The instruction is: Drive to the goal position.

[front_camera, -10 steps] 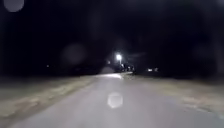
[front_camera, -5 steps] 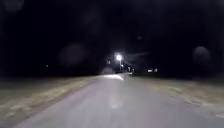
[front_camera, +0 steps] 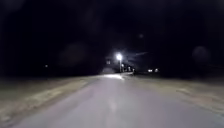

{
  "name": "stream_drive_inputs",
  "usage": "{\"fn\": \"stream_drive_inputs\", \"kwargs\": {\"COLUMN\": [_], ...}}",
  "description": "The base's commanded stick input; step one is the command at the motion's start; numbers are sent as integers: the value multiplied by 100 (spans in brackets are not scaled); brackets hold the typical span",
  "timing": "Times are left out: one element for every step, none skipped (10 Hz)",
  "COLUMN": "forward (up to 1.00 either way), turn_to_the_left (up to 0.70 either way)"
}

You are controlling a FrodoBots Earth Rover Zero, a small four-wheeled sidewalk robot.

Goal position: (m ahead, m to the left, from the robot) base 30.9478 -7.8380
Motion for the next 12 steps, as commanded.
{"fn": "stream_drive_inputs", "kwargs": {"forward": [100, 100, 100, 100, 100, 100, 100, 100, 100, 100, 100, 100], "turn_to_the_left": [3, 3, 3, 3, 3, 3, 3, 3, 3, 3, 8, 11]}}
